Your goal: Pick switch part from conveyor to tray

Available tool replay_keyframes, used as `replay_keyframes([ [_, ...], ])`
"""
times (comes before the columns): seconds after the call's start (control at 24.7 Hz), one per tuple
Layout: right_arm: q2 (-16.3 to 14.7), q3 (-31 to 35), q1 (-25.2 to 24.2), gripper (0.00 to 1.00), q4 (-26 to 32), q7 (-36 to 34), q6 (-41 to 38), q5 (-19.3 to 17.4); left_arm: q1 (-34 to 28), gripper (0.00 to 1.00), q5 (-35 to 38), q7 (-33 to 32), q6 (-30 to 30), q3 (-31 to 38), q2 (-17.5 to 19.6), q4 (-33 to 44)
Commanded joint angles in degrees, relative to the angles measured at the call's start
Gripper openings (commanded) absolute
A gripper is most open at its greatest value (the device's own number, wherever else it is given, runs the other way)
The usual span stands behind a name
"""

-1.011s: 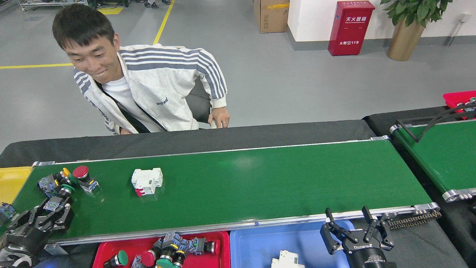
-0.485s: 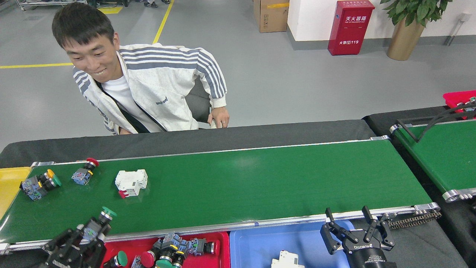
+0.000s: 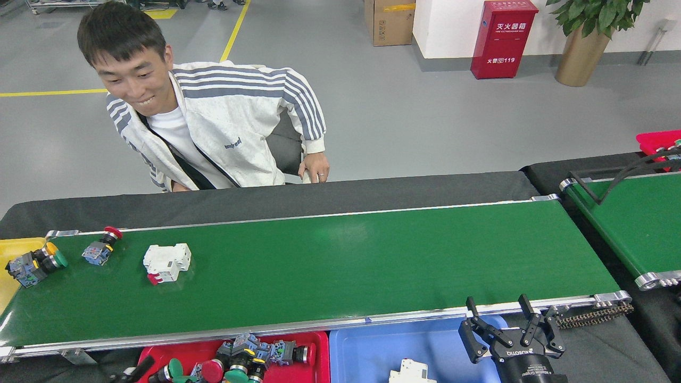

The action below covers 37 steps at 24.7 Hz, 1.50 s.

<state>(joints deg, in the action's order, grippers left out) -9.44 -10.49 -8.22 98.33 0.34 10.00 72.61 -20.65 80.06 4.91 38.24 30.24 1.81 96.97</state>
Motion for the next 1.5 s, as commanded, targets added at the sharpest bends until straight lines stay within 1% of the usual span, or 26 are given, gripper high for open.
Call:
replay_keyframes([
  [0.0, -0.4, 0.29, 0.22, 0.99, 0.81, -0.43, 0.11, -0.02, 0.44, 1.0, -0.25, 0.18, -5.45, 3.68, 0.82, 0.24],
  [0.08, -0.31, 0.29, 0.22, 0.99, 0.81, -0.43, 0.11, -0.02, 0.35, 1.0, -0.34, 0.18, -5.54, 4.21, 1.61, -0.91],
  [0.2, -0.23, 0.29, 0.13, 0.99, 0.9, -0.43, 0.11, -0.02, 0.62, 1.0, -0.25, 0.01, -5.89, 3.6, 1.53, -1.43],
  [0.28, -0.31, 0.2, 0.22, 0.99, 0.81, -0.25, 0.11, -0.02, 1.93, 1.0, 0.19, -0.08, -6.16, 3.51, 1.61, -1.79],
  [0.4, -0.31, 0.29, 0.22, 0.99, 0.81, -0.08, 0.11, -0.02, 6.85, 1.0, 2.73, -0.52, -7.47, 3.51, 2.4, -5.56],
  [0.49, -0.31, 0.29, 0.13, 0.99, 0.81, -0.08, 0.11, -0.02, 11.25, 1.0, 5.02, -0.78, -8.79, 3.42, 5.13, -8.73],
  [0.61, -0.4, 0.29, 0.13, 0.99, 0.81, -0.08, 0.02, -0.1, 18.98, 1.0, 8.62, -2.71, -9.94, 3.25, 9.43, -17.86],
  [0.73, -0.4, 0.29, 0.13, 0.99, 0.9, 0.01, -0.42, -0.1, 25.31, 1.0, 8.89, -4.47, -9.94, 1.23, 12.51, -25.86],
  [0.85, -0.49, 0.38, 0.13, 0.99, 0.9, 0.01, -0.51, -0.19, 29.0, 1.0, 8.89, -4.65, -10.2, -1.85, 15.33, -32.2],
  [1.09, -0.49, 0.82, -0.75, 0.99, 0.81, -0.08, -1.48, -0.19, 32.96, 1.0, 8.98, -4.74, -10.2, -2.91, 16.29, -38.08],
  [1.21, -0.58, 0.73, -0.75, 0.99, 0.72, 0.01, -1.48, -0.19, 36.47, 0.99, 8.98, -5.26, -10.38, -3.87, 16.38, -42.04],
  [1.29, -0.49, 0.82, -0.66, 0.99, 0.72, -0.07, -1.48, -0.19, 38.76, 0.97, 8.98, -5.26, -11.78, -4.75, 16.73, -45.02],
  [1.38, -0.58, 0.73, -0.75, 0.99, 0.72, -0.07, -1.48, -0.19, 40.34, 0.9, 8.98, -5.0, -14.94, -6.42, 17.7, -48.19],
  [1.42, -0.58, 0.73, -0.75, 0.99, 0.72, 0.01, -1.56, -0.1, 40.96, 0.85, 8.89, -4.82, -16.26, -7.48, 17.96, -49.42],
  [1.46, -0.58, 0.73, -0.75, 0.99, 0.72, -0.08, -1.56, -0.1, 41.92, 0.74, 8.8, -4.65, -17.85, -8.8, 18.14, -50.83],
])
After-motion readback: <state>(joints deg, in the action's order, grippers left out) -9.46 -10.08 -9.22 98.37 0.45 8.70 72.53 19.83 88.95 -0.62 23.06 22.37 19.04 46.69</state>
